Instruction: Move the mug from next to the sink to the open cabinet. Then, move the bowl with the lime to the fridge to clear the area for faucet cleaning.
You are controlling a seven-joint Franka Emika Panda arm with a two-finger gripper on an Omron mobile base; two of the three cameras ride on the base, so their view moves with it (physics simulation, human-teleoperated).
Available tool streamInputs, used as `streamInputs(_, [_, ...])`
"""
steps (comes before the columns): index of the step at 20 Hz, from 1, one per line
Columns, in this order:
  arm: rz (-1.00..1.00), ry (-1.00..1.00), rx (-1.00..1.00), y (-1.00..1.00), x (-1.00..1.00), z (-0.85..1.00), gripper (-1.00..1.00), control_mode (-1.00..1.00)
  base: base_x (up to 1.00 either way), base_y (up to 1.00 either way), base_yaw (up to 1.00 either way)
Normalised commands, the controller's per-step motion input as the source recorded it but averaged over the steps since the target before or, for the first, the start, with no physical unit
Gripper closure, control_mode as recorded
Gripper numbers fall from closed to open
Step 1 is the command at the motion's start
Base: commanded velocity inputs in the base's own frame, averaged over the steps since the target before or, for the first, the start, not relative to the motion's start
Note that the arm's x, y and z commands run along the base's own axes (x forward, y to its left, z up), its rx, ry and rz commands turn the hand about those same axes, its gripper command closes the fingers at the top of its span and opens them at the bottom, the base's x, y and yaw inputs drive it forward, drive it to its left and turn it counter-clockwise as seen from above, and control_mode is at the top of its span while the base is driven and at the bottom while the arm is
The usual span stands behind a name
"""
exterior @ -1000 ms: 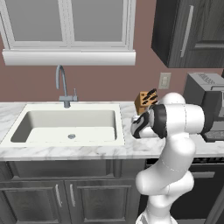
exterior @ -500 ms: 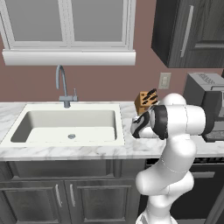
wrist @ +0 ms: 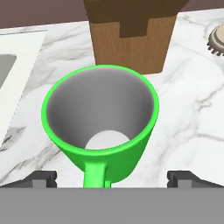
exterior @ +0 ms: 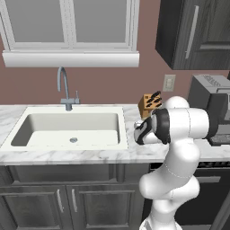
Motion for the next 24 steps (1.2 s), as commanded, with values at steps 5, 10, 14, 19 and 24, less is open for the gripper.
streamInputs(5, [0.00, -0.01, -0.01, 0.21, 0.00, 0.00, -1.00, -1.00, 0.00, 0.00, 0.00])
streamInputs(10, [0.00, 0.00, 0.00, 0.06, 0.00, 0.00, -1.00, -1.00, 0.00, 0.00, 0.00])
streamInputs(14, [0.00, 0.00, 0.00, 0.00, 0.00, 0.00, -1.00, -1.00, 0.00, 0.00, 0.00])
streamInputs(19, [0.00, 0.00, 0.00, 0.00, 0.00, 0.00, 1.00, -1.00, 0.00, 0.00, 0.00])
streamInputs(24, [0.00, 0.00, 0.00, 0.00, 0.00, 0.00, 1.00, -1.00, 0.00, 0.00, 0.00])
